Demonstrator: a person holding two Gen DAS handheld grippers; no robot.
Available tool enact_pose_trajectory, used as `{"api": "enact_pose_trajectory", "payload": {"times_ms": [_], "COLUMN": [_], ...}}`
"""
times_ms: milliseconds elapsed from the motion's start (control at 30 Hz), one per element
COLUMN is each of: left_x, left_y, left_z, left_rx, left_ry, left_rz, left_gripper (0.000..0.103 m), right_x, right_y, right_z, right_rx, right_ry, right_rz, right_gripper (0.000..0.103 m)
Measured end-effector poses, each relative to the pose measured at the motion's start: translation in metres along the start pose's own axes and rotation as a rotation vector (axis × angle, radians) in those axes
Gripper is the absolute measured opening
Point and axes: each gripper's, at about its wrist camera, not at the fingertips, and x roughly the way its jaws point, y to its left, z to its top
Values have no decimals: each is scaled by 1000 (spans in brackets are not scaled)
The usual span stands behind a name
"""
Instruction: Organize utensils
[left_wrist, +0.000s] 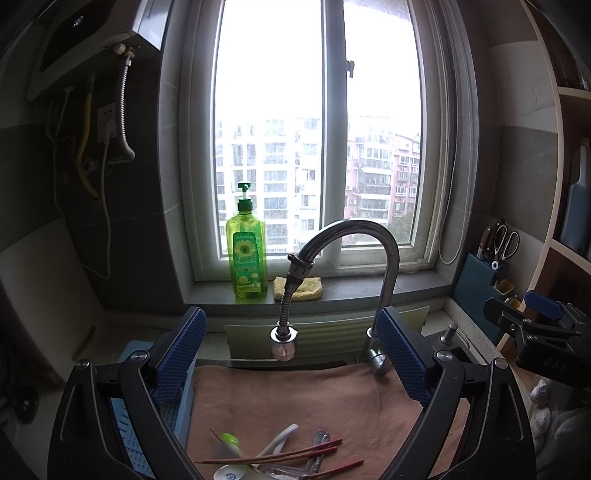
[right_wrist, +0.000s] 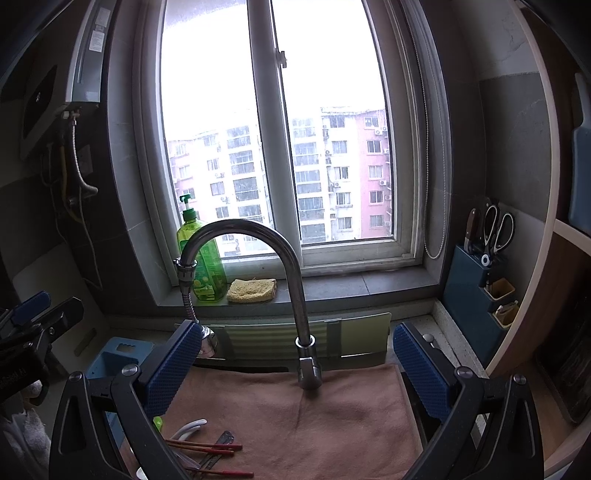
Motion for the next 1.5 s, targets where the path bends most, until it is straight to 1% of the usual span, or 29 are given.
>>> {"api": "enact_pose_trajectory", "payload": {"times_ms": [167, 267, 400, 533, 633, 767, 867, 967, 1067, 1200, 1300, 1367, 1400, 1433, 1500], "left_x": [8, 12, 15, 18, 18, 15, 16, 16, 16, 20, 24, 26, 27, 27, 27], "left_y": [15, 28, 46, 66, 82, 95, 104, 111, 113, 109, 105, 103, 102, 100, 98], "left_z": [-10, -20, -37, -54, -67, -82, -94, -103, -108, -115, -121, -125, -127, -130, -135], "left_rx": [-16, -33, -41, -30, -55, -53, -64, -47, -10, 90, 146, 154, 156, 156, 149], "left_ry": [56, 97, 148, 217, 264, 314, 354, 377, 391, 420, 439, 453, 458, 464, 472], "left_rz": [20, 40, 68, 111, 123, 157, 152, 169, 161, 129, 95, 64, 51, 42, 23], "left_gripper": [94, 94, 94, 94, 94, 94, 94, 94, 94, 94, 93, 93, 93, 93, 93], "right_x": [5, 13, 26, 40, 48, 58, 64, 71, 77, 82, 92, 101, 105, 108, 116], "right_y": [-1, -1, 1, 2, 3, 7, 11, 18, 24, 33, 34, 36, 36, 36, 34], "right_z": [-4, -11, -25, -41, -51, -64, -74, -84, -94, -107, -119, -130, -136, -141, -151], "right_rx": [-8, -6, -13, 0, 5, 11, 21, 31, 45, 53, 107, 136, 148, 159, 184], "right_ry": [10, 38, 97, 161, 202, 255, 299, 344, 388, 438, 510, 567, 595, 619, 664], "right_rz": [14, 33, 68, 98, 111, 139, 174, 205, 232, 252, 278, 284, 288, 292, 297], "right_gripper": [102, 102, 102, 102, 102, 102, 102, 102, 102, 102, 101, 93, 86, 82, 80]}}
